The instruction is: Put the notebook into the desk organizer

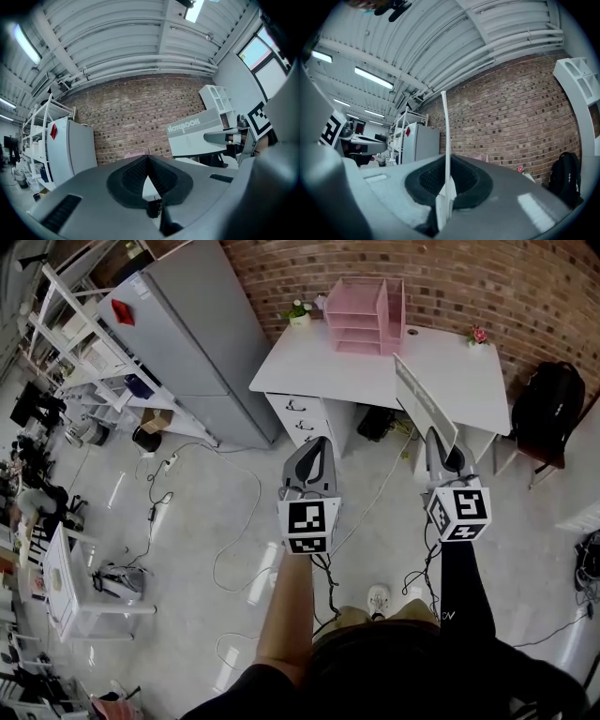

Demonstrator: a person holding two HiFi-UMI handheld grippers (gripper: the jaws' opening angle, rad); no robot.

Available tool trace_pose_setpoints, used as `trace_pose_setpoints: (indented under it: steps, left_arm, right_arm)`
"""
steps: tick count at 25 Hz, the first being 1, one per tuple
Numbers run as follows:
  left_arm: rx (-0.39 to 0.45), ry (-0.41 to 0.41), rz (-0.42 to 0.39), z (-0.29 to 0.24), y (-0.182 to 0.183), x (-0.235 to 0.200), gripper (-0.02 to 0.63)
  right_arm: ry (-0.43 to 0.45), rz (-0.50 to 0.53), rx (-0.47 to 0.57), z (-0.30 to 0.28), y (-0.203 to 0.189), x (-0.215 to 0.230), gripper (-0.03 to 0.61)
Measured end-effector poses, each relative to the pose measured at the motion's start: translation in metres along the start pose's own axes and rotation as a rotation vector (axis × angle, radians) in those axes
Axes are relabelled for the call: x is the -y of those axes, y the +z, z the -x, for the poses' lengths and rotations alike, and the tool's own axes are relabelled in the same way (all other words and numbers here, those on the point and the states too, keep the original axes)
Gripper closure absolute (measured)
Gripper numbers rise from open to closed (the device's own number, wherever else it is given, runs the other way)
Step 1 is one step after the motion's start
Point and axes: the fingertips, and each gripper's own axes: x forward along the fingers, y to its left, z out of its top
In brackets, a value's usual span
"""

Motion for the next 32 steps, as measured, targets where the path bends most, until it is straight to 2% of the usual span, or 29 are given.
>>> trace_pose_setpoints:
  steps: [13, 18, 25, 32]
  left_arm:
    - [0.022, 0.009, -0.004, -0.023, 0.013, -0.004, 0.604]
    - [0.038, -0.010, 0.081, -0.040, 0.012, -0.015, 0.604]
    - [0.024, -0.024, 0.055, -0.086, -0.003, -0.043, 0.604]
    - [0.030, -0.068, 0.017, -0.161, -0.006, -0.078, 0.604]
  right_arm:
    - [-0.008, 0.010, 0.028, -0.016, 0.013, 0.020, 0.569]
    - [-0.020, 0.018, 0.026, -0.031, 0.010, 0.027, 0.571]
    - [-0.049, 0.039, 0.017, -0.075, -0.001, 0.033, 0.569]
    - [-0.079, 0.054, 0.000, -0.148, -0.015, 0.042, 0.569]
